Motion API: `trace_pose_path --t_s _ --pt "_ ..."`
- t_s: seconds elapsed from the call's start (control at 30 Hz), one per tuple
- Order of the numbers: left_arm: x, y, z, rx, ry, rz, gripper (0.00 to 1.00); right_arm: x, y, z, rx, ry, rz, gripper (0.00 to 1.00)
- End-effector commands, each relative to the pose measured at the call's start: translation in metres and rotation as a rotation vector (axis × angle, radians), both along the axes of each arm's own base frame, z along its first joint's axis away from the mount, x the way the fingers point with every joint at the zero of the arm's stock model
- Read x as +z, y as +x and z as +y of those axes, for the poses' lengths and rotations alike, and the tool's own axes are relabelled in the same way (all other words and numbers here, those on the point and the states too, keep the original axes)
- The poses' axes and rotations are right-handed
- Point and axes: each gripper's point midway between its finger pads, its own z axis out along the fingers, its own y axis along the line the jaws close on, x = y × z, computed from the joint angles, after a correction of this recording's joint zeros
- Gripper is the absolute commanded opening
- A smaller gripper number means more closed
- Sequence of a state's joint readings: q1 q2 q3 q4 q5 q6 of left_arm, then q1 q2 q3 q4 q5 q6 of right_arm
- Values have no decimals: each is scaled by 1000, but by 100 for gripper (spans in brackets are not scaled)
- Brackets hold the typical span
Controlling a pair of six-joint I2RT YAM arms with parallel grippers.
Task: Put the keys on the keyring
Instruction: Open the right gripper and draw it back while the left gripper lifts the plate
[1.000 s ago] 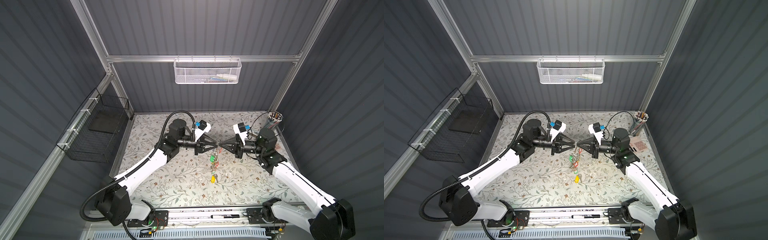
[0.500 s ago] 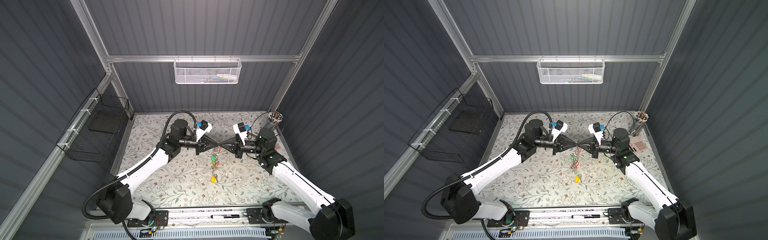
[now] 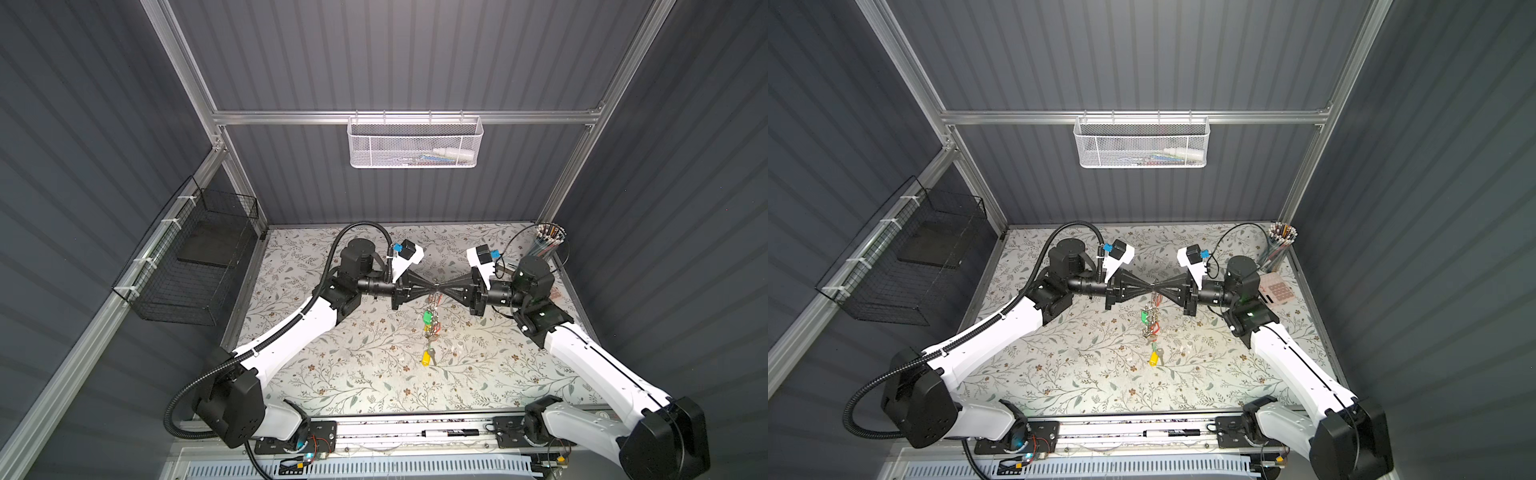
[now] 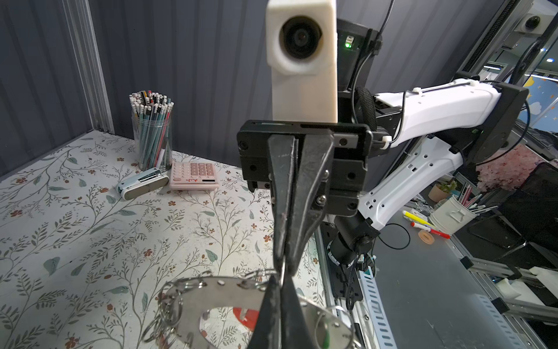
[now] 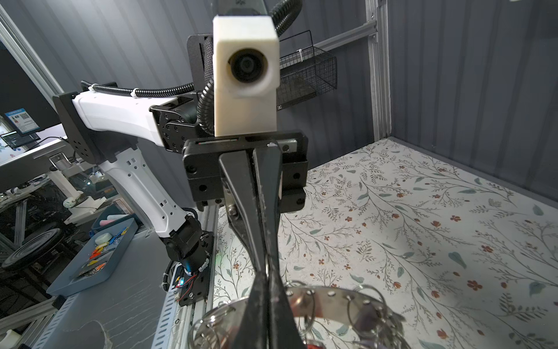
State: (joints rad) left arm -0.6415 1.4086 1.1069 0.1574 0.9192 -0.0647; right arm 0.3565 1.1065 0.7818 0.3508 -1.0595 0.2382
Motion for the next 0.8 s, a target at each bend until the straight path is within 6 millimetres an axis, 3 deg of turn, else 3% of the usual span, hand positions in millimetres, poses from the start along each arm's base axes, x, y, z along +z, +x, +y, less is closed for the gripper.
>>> trace_pose_path --t_s 0.0,0.2,0.43,0.53,0.67,0.77 --pt "21 7 3 77 -76 -52 0 22 -3 -2 -5 45 -29 21" --pt "33 6 9 120 -195 -46 0 48 -9 -17 -93 109 -64 37" --pt "39 -7 10 136 -337 -38 0 39 -9 -20 -120 107 -11 41" --pt "37 -10 5 175 -359 -40 0 35 0 -22 -169 107 49 40" --pt "23 -13 -8 247 -296 -102 0 30 23 -30 -323 98 233 39" --pt "16 -5 -7 306 -286 -121 0 25 37 -43 -471 55 412 37"
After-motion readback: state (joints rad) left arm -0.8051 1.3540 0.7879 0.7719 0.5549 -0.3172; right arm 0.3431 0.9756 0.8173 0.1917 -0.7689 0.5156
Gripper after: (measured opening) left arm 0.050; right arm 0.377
